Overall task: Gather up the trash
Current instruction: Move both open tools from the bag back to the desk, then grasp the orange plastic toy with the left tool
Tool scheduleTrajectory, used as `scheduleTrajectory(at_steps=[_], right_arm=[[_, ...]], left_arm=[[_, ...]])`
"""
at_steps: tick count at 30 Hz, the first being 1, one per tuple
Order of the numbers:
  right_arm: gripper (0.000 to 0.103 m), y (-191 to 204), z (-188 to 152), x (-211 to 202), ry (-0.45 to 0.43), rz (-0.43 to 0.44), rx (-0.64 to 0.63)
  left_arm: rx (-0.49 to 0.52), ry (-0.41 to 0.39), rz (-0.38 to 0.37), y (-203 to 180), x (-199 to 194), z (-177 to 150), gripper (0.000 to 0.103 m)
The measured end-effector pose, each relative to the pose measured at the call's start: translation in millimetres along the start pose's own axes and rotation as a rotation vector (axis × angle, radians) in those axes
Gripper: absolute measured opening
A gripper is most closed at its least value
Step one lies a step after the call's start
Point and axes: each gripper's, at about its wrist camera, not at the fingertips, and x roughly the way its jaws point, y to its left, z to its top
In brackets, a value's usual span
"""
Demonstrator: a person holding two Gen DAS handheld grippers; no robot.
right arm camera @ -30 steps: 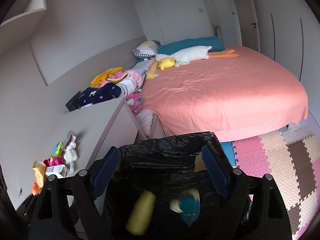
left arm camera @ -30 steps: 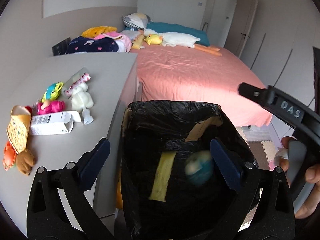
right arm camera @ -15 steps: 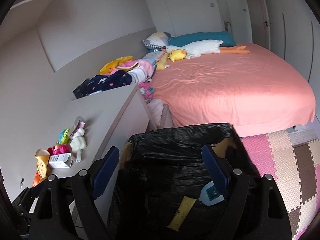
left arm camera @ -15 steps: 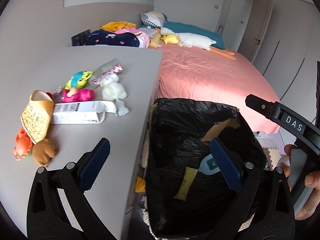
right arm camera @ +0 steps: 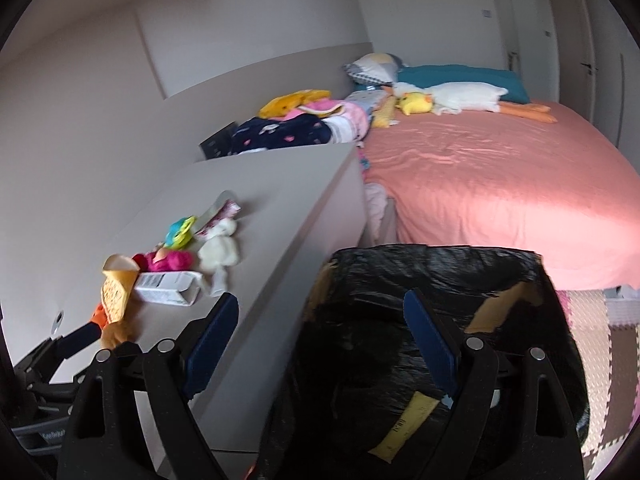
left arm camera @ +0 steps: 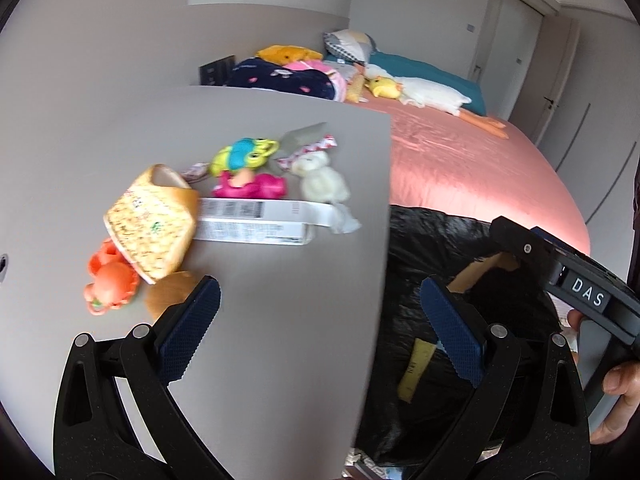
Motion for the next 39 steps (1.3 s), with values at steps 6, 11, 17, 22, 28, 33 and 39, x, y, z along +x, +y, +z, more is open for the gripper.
scheduleTrajectory(at_steps=[6, 11, 17, 22, 28, 33, 39], right_arm=[[0.085, 25.0, -3.8, 11.6, 0.025, 0.031, -0.046], [0.085, 42.2, -8.0, 19.0, 0.041, 0.044, -0.072], [0.085, 64.8, -12.9, 27.3, 0.057, 0.069, -0.105], [0.085, 89.1, -18.1, 37.7, 0.083, 0.113, -0.127], [0.085, 115.3, -26.7, 47.6, 0.116, 0.153, -0.159], [0.085, 130.9, -33.0, 53.5, 0.135, 0.163, -0.194], [0.085, 147.1, -38.0, 59.6, 0.151, 0.175, -0.235]], left_arm=[[-0.027, -0.011, 0.042, 27.7, -5.4, -2.0, 0.097], [-0.062, -0.017, 0.06, 49.9, -8.9, -4.5, 0.097], [-0.103, -0.026, 0.094, 77.6, -12.3, -5.9, 0.097], [-0.14, -0.021, 0.138, 105.3, -12.1, -7.7, 0.097], [-0.225, -0.007, 0.194, 138.5, -4.5, -11.0, 0.095], [-0.224, 0.015, 0.223, 148.6, 4.1, -11.1, 0.083], [-0.189, 0.044, 0.233, 150.6, 18.3, -7.3, 0.08]])
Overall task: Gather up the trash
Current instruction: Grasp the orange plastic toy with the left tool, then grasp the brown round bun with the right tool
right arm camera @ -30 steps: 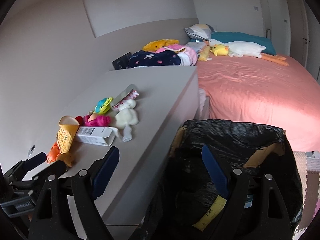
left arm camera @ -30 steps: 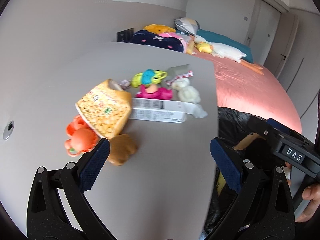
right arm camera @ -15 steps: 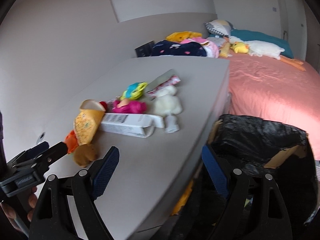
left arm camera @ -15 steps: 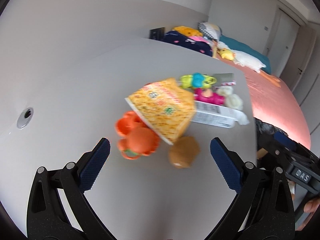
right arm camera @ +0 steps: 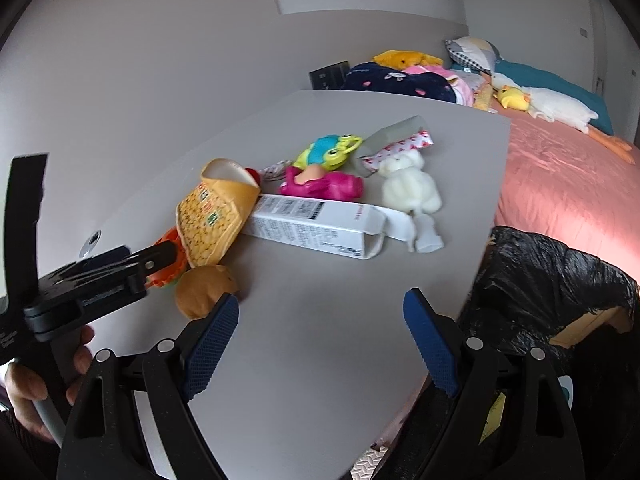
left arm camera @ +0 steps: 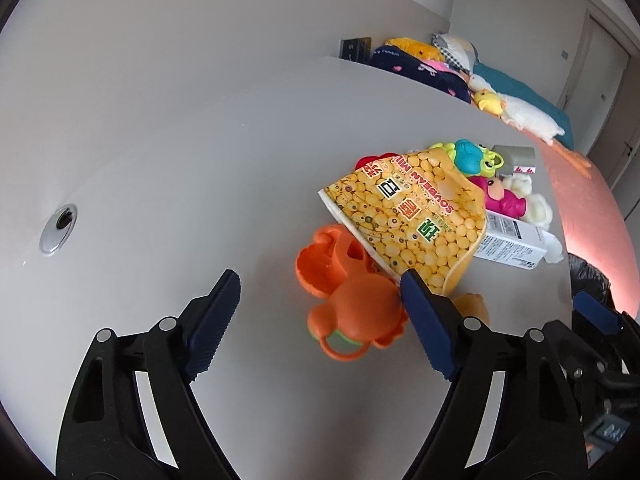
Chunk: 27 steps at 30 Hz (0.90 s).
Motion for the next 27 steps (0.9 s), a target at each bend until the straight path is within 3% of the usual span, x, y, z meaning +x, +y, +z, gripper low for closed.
scheduleTrajectory(at_steps=[5, 13, 21, 27], right_arm=[[0.085, 12.6, -0.8, 3.9, 0.009, 0.015, -0.027], [0.085, 29.1, -2.6, 15.5, 0.038, 0.038, -0.054], [0.085, 49.1, 0.2, 31.4, 0.067, 0.072, -0.077], [0.083, 62.4, 1.1, 43.9, 0.087, 0.067, -0.102]], left_arm=[[0.017, 0.022, -0.009, 1.2, 12.1, 5.3, 0.073], [-0.012, 0.04, -0.007, 15.1, 17.3, 4.2, 0.041], [-0.054, -0.013, 0.025, 28.4, 5.1, 7.7, 0.041], [-0.103, -0.009, 0.042, 49.9, 4.5, 11.4, 0.041]])
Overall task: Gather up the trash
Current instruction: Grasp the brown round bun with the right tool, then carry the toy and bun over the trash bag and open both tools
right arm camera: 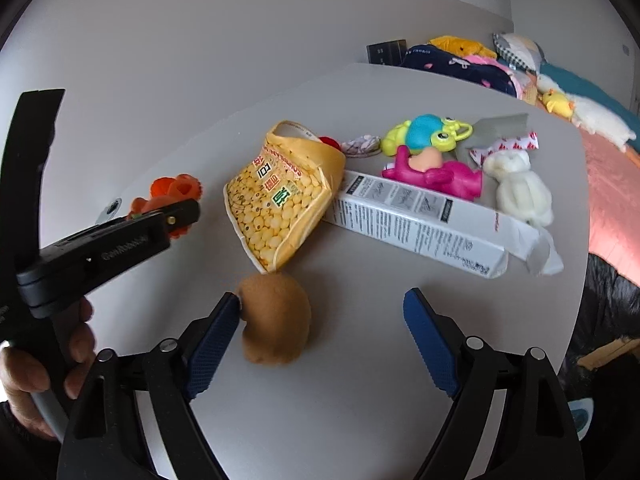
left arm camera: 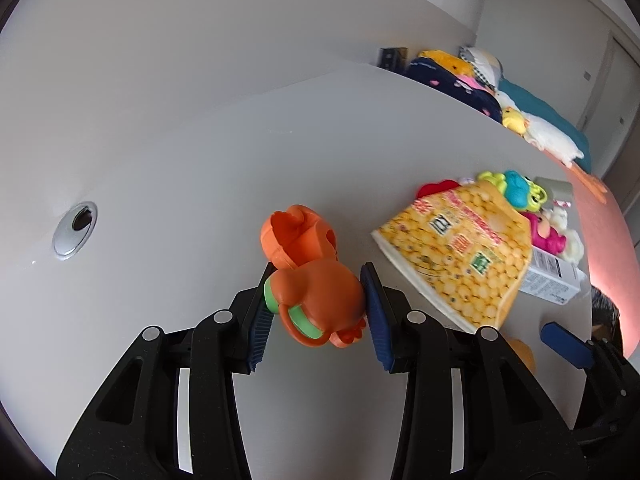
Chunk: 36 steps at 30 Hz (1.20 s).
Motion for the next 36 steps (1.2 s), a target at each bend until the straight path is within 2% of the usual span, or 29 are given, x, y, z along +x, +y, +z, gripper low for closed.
scheduleTrajectory(at_steps=[2, 4, 5, 16, 36], right_arm=[[0.072, 3.9, 1.7, 1.7, 0.0, -0.015, -0.02], [0.048, 6.6, 2.4, 1.9, 0.002, -0.018, -0.038], [0.042, 6.5, 2.3, 1.4, 0.002, -0.025, -0.039], [0.041, -12.8, 3.3, -16.9, -0.007, 0.002, 0.016], [0.041, -46.8, -5.2, -67.5, -0.074, 0.012, 0.068]], left_arm=[[-0.01, 0.0, 0.002, 3.8, -0.4, 1.2, 0.041], [-0.015, -0.003, 0.002, 6.6, -2.8, 1.6, 0.041], [-0.019, -0.005, 0.001, 7.4, -4.2, 1.7, 0.041], [-0.008, -0.039, -0.024, 1.8, -21.2, 2.1, 0.041], [0.041, -0.048, -0.047, -41.2, -44.3, -10.1, 0.041]])
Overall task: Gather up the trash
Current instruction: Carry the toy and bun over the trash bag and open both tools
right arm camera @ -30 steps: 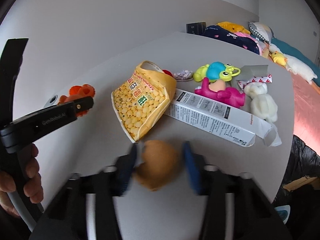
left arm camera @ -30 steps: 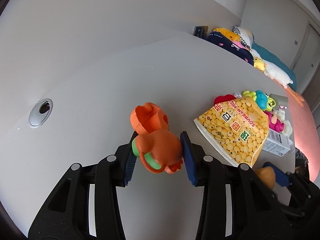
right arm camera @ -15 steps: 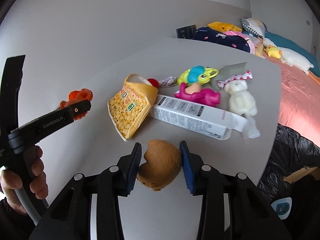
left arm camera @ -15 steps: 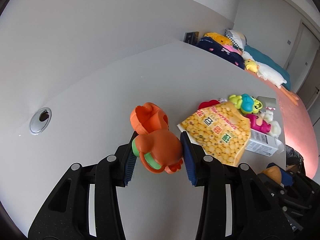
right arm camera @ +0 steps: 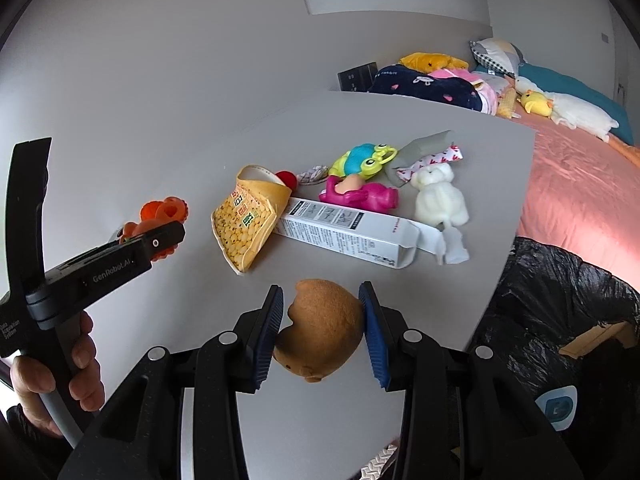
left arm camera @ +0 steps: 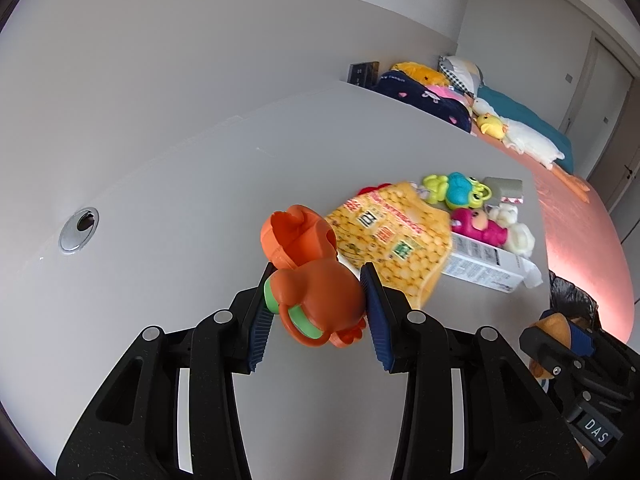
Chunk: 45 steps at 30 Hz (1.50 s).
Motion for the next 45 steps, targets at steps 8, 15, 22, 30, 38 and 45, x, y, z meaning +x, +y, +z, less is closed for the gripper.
scheduleTrajectory(at_steps=[8, 15, 22, 30, 38, 45], right_arm=[[0.041, -15.6, -4.5, -20.2, -0.024, 0.003, 0.015], [0.041, -39.2, -9.8, -38.4, -0.046, -0.01, 0.039], [0.041, -68.3, -12.9, -56.2, -0.073, -0.035, 0.08], [0.041, -100.5, -19.2, -75.2, -0.098, -0.076, 0.122], [0.041, -137.1, -27.6, -91.5, -0.118, -0.133, 0.185], [0.041, -165.1, -32.4, -108.4, -0.143, -0.193, 0.234]], left_arm=[[0.036, -0.009, -0.026, -33.5, -11.0, -5.4, 0.041], [0.068, -0.006, -0.053, -63.7, -16.7, -10.5, 0.041], [0.118, -0.002, -0.085, -100.3, -18.3, -11.2, 0.041], [0.166, 0.001, -0.124, -135.4, -19.2, -13.8, 0.041], [0.223, 0.018, -0.174, -170.9, -16.0, -19.4, 0.041], [0.288, 0.03, -0.226, -204.5, -14.8, -27.7, 0.041]])
